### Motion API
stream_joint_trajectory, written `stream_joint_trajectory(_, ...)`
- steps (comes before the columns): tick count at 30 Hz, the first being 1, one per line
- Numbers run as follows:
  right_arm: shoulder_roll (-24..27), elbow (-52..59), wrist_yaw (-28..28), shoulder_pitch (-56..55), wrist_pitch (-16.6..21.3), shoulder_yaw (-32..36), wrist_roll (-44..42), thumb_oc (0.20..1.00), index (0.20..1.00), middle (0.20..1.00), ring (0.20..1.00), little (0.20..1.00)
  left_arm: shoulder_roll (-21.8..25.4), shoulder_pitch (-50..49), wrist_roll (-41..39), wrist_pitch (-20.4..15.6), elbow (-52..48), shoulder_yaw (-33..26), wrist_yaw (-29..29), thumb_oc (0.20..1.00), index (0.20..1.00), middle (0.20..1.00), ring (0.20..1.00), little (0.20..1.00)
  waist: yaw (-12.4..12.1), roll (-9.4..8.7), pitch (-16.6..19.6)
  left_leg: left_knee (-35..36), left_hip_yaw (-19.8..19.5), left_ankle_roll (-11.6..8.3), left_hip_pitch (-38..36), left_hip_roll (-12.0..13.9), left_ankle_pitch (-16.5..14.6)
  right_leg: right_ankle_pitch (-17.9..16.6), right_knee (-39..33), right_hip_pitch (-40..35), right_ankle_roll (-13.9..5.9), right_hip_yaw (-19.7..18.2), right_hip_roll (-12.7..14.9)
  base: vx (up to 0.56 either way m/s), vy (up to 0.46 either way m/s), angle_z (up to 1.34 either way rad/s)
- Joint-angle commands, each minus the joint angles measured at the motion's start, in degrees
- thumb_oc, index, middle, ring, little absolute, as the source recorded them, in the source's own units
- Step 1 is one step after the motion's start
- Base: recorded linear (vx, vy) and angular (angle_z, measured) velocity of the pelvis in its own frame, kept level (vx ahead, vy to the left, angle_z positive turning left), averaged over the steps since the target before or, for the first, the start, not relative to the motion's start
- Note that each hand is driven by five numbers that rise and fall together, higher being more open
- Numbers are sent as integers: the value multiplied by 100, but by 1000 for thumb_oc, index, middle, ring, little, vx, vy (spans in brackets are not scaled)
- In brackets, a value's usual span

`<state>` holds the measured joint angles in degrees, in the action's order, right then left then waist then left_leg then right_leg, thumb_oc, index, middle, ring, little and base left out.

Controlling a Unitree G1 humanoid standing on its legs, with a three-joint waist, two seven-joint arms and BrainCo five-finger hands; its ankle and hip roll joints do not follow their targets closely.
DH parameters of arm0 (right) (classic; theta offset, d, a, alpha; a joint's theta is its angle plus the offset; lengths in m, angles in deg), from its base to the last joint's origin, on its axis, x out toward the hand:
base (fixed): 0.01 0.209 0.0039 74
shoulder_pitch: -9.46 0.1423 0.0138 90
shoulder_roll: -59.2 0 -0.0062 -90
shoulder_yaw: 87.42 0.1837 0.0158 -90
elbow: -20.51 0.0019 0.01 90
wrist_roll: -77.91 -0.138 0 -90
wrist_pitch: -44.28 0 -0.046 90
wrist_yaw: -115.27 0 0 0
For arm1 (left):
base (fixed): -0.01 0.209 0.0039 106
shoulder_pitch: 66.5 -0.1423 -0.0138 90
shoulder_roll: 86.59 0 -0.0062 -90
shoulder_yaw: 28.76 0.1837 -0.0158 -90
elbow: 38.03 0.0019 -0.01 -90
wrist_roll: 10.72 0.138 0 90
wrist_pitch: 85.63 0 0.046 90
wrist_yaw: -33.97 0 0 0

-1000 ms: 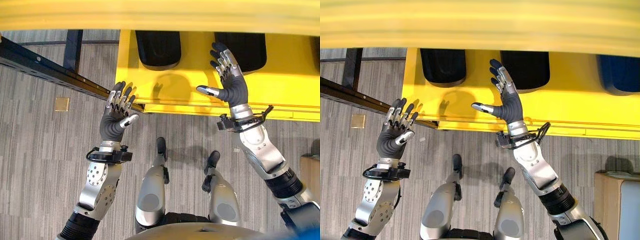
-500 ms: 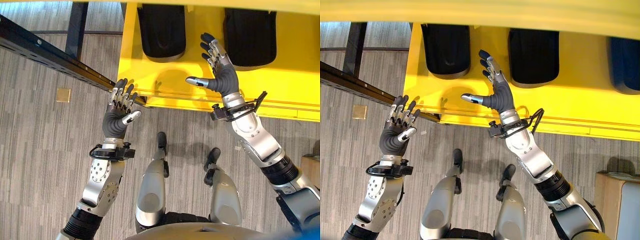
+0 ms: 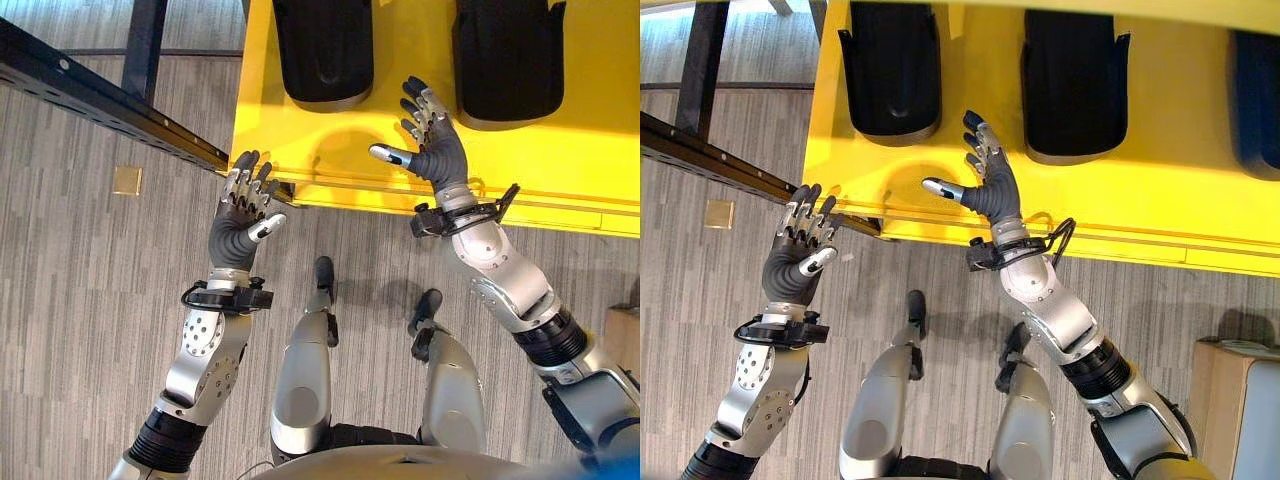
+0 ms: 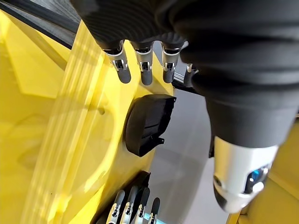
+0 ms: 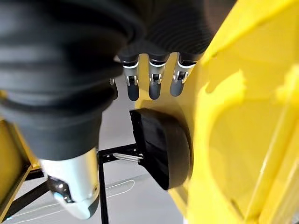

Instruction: Move parts from the plastic box to the shelf.

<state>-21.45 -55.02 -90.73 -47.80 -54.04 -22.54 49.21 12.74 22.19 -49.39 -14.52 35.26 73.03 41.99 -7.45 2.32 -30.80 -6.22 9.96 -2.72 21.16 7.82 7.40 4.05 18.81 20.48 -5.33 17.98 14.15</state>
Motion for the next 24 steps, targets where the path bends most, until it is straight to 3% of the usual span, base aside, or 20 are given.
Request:
stream_joint_trajectory(1, -136, 425, 65, 342, 248, 125, -131, 1000, 1000, 1000, 1000, 1000, -11, -186, 182, -134, -855, -173, 19, 1000, 1000, 1000, 1000, 1000, -62, -59, 101, -554, 225, 17, -133, -63, -524, -305, -30, 52, -131, -112, -191, 0, 0, 0)
stream_joint_trajectory(9, -225, 238, 239, 450, -135, -45, -165, 1000, 1000, 1000, 1000, 1000, -15, -129, 151, -23, -816, -162, -38, 1000, 1000, 1000, 1000, 1000, -91, -14, 101, -513, 207, 12, -149, -89, -488, -301, -30, 48, -122, -103, -188, 0, 0, 0)
stream_joint_trajectory(24, -250, -424, 235, 915, 144, -28, -67, 1000, 1000, 1000, 1000, 1000, 16, -61, 46, 92, -705, -141, -149, 1000, 1000, 1000, 1000, 1000, -180, 81, 101, -470, 141, 18, -152, -118, -443, -296, -13, 45, -108, -47, -170, 0, 0, 0)
